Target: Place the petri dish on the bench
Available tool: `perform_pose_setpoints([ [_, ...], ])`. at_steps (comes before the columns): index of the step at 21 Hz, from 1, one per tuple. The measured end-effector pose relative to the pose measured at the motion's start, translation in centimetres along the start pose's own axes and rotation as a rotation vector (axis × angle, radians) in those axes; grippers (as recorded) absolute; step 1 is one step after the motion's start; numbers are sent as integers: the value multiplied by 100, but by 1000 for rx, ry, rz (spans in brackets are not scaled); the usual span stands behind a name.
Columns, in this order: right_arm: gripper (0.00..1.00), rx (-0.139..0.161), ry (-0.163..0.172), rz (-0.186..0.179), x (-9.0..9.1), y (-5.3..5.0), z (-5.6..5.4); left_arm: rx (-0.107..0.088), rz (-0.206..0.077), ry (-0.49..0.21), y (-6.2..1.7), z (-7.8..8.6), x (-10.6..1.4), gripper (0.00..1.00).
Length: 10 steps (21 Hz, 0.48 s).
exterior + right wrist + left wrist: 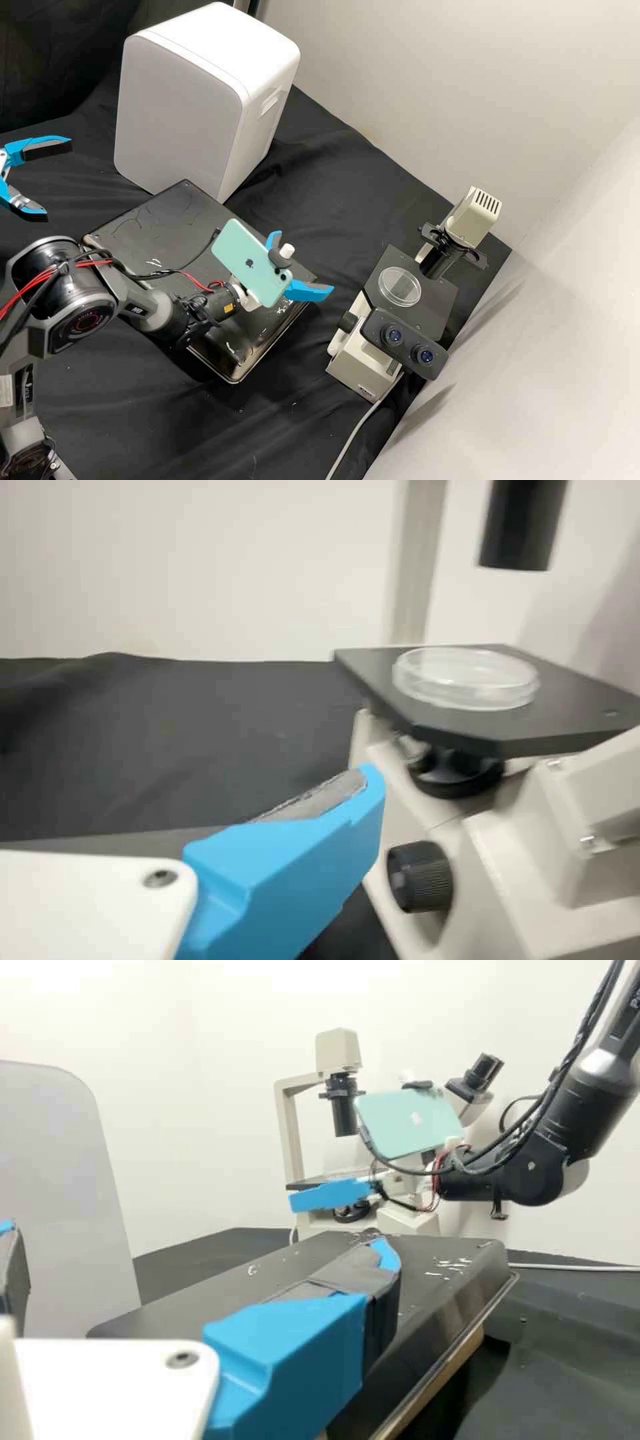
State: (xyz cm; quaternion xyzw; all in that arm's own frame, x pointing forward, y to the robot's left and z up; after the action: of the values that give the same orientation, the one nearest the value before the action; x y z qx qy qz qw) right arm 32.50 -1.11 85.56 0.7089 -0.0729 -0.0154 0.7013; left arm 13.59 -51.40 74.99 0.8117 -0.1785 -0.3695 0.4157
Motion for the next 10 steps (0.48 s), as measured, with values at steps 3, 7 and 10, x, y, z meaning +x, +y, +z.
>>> perform_pose_setpoints([
  [3, 100, 16, 1, 34, 97, 97, 24, 0, 1, 0, 0, 3, 1, 100],
  [7, 100, 14, 9, 43, 212, 147, -16, 7, 0, -4, -1, 9, 3, 100],
  [10, 100, 11, 5, 53, 291, 227, -43, 13, -2, -10, -6, 18, 6, 100],
])
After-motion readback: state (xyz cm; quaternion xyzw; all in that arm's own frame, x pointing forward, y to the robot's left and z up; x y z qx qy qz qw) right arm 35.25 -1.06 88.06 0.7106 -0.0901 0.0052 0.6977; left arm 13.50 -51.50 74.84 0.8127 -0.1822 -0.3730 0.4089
